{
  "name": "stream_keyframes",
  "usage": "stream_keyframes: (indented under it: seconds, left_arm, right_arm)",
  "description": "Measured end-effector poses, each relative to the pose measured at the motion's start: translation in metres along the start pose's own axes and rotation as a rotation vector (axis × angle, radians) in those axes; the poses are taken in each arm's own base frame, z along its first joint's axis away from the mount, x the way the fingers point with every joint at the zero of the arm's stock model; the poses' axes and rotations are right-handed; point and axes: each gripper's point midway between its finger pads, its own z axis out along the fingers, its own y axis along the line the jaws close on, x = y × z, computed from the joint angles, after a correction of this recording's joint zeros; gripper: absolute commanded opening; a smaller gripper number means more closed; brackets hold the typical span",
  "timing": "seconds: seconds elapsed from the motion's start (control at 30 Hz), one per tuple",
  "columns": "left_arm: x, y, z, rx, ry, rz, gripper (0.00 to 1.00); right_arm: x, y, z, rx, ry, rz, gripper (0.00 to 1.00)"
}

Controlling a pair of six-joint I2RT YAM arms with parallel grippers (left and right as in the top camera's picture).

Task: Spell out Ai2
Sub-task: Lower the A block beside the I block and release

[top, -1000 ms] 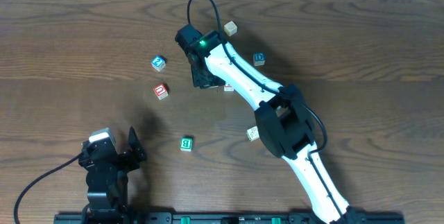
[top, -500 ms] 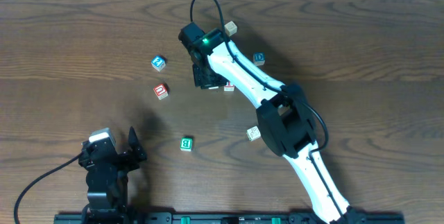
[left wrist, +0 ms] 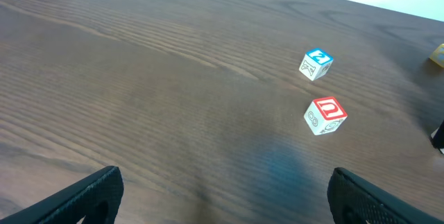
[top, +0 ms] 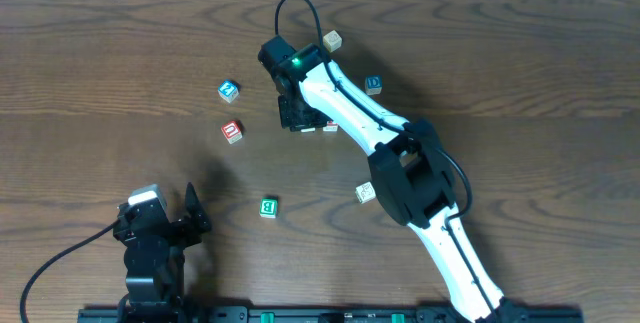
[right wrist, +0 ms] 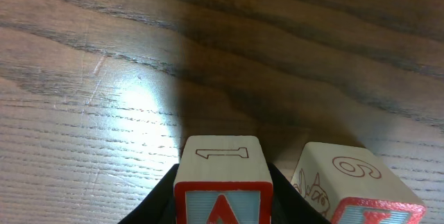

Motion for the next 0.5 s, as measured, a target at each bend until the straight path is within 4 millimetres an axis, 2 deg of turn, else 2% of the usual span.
stream_keyframes:
  seconds: [0.13,0.33,0.5]
  left_arm:
    - [0.0,0.0,0.0,0.0,0.0,0.0,0.95]
    - [0.0,0.0,0.0,0.0,0.0,0.0,0.95]
    - [-0.0001,0.0,0.0,0.0,0.0,0.0,0.95]
  right_arm:
    - [0.0001,0.0003,0.0,-0.002,0.001,0.0,0.24]
    - [0.0011,0.002,0.0,-0.002,0.001,0.0,0.43]
    - [0.0009,0.0034,-0.0001,-0.005,-0.002,0.003,0.43]
